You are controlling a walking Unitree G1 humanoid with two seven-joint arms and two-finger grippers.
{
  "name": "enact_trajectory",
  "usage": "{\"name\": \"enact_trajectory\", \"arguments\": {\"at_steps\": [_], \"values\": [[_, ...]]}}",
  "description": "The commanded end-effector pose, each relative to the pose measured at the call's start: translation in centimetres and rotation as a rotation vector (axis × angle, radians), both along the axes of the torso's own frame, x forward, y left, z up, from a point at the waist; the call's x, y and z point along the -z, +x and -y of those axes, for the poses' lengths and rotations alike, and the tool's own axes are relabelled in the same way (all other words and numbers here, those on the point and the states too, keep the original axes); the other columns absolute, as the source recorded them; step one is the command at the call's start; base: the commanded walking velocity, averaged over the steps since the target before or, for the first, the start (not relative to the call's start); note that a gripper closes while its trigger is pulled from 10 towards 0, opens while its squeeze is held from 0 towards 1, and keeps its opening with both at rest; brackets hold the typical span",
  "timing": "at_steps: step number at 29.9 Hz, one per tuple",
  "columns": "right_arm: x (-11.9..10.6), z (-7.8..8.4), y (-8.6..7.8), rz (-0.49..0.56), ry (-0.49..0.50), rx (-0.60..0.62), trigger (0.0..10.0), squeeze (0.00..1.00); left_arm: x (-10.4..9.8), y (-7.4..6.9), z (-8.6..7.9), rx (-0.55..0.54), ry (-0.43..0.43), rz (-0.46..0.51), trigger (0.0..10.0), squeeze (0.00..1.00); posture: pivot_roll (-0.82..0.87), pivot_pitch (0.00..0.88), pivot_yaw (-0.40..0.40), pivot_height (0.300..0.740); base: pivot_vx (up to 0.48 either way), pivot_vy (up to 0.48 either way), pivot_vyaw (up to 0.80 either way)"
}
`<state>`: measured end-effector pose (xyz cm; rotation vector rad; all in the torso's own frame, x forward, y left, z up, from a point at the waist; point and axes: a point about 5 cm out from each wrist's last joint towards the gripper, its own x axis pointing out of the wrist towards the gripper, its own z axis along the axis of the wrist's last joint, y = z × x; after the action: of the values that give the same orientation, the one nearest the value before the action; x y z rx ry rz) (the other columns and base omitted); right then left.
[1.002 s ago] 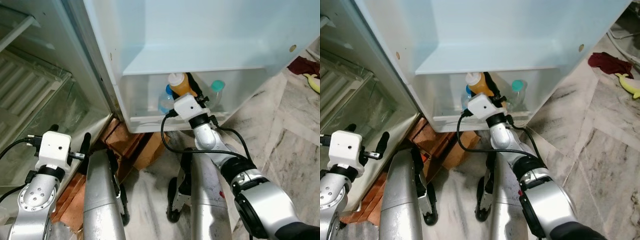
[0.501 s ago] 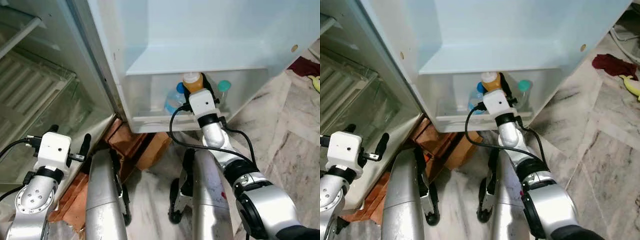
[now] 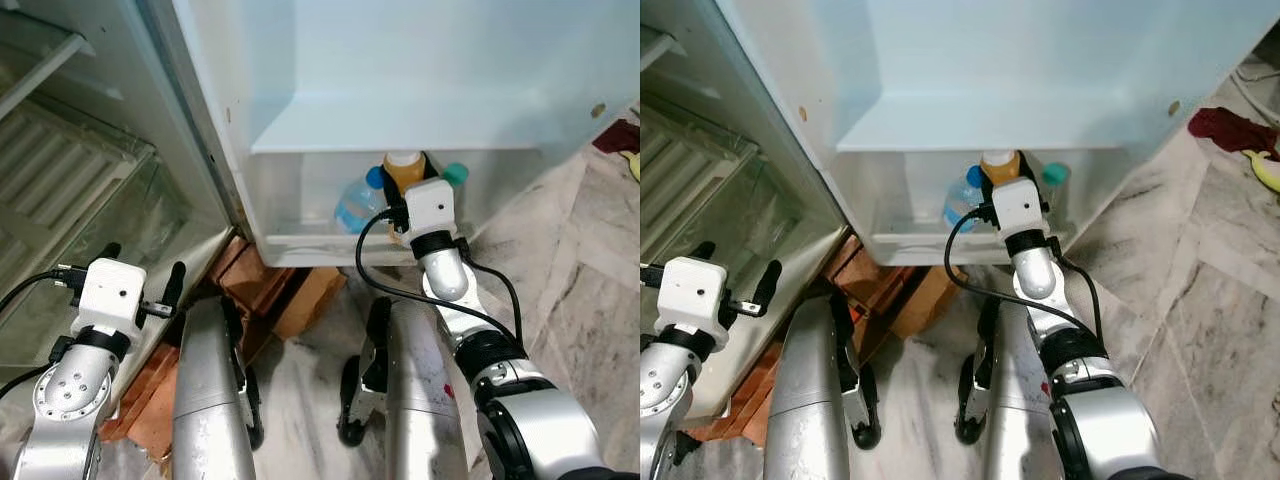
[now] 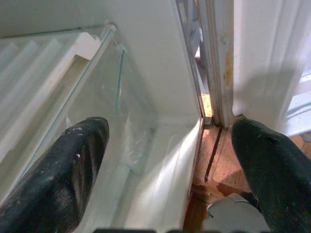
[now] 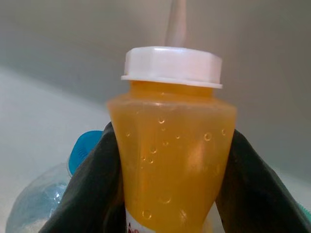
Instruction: Restocking fridge
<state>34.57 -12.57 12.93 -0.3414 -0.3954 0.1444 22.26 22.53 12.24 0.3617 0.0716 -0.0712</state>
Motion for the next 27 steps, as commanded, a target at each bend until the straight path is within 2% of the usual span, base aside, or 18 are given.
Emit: {"name": "enact_trajectory", "arguments": {"at_steps": [1,2,3,4,6,8,12,14,20,22,24,26,27], "values": [[3.1,0.1,-1.0,-0.1,-0.115,0.035,10.0,0.0,0.5,-0.1,0.0,-0.003,0.002,-0.019,10.0,0.0,0.22,0.337,-0.028,0.515,0.0,0.0,0.0],[2.3,-0.9,-0.9,-0.045,-0.145,-0.01,10.0,0.0,0.4,-0.1,0.0,-0.008,0.007,-0.01,10.0,0.0,0.23,0.339,-0.027,0.515,0.0,0.0,0.0],[2.3,-0.9,-0.9,-0.045,-0.145,-0.01,10.0,0.0,0.4,-0.1,0.0,-0.008,0.007,-0.01,10.0,0.0,0.23,0.339,-0.027,0.515,0.0,0.0,0.0],[1.5,-2.1,-0.8,0.007,-0.199,-0.079,10.0,0.0,0.2,0.0,-0.1,-0.012,0.01,-0.001,10.0,0.0,0.23,0.342,-0.025,0.515,0.0,0.0,0.0],[1.0,-3.1,-0.8,0.052,-0.256,-0.131,10.0,0.0,0.0,-0.1,-0.2,-0.015,0.012,0.002,10.0,0.0,0.23,0.348,-0.022,0.515,0.0,0.0,0.0],[0.2,-4.2,-0.7,0.145,-0.366,-0.159,10.0,0.0,-0.2,-0.3,-0.4,-0.025,0.021,0.009,10.0,0.0,0.25,0.358,-0.02,0.515,0.0,0.0,0.0],[-0.4,-4.7,-0.4,0.225,-0.425,-0.141,10.0,0.0,-0.5,-0.7,-0.9,-0.046,0.039,0.018,10.0,0.0,0.27,0.378,-0.016,0.515,0.0,0.0,0.0],[-0.1,-4.8,-0.3,0.257,-0.502,-0.122,10.0,0.0,-0.7,-0.9,-1.4,-0.062,0.052,0.019,10.0,0.0,0.28,0.389,-0.012,0.515,0.0,0.0,0.0],[2.3,-3.3,-0.2,0.121,-0.574,-0.051,10.0,0.0,-1.1,-1.1,-1.6,-0.059,0.076,0.023,10.0,0.0,0.31,0.399,-0.001,0.515,0.0,0.0,0.0],[2.8,-2.5,-0.1,0.054,-0.537,-0.008,10.0,0.0,-1.2,-1.0,-1.6,-0.058,0.08,0.024,10.0,0.0,0.31,0.398,0.002,0.515,0.0,0.0,0.0],[3.0,-2.3,-0.2,0.055,-0.557,-0.005,10.0,0.0,-1.2,-1.0,-1.6,-0.058,0.081,0.025,10.0,0.0,0.31,0.396,0.004,0.515,0.0,0.0,0.0],[3.8,-1.2,-0.3,-0.025,-0.518,0.041,10.0,0.0,-1.1,-0.9,-1.4,-0.048,0.082,0.026,10.0,0.0,0.31,0.393,0.006,0.515,0.0,0.0,0.0],[3.8,-1.2,-0.3,-0.025,-0.518,0.041,10.0,0.0,-1.1,-0.9,-1.4,-0.048,0.082,0.026,10.0,0.0,0.31,0.393,0.006,0.515,0.0,0.0,0.0]]}}
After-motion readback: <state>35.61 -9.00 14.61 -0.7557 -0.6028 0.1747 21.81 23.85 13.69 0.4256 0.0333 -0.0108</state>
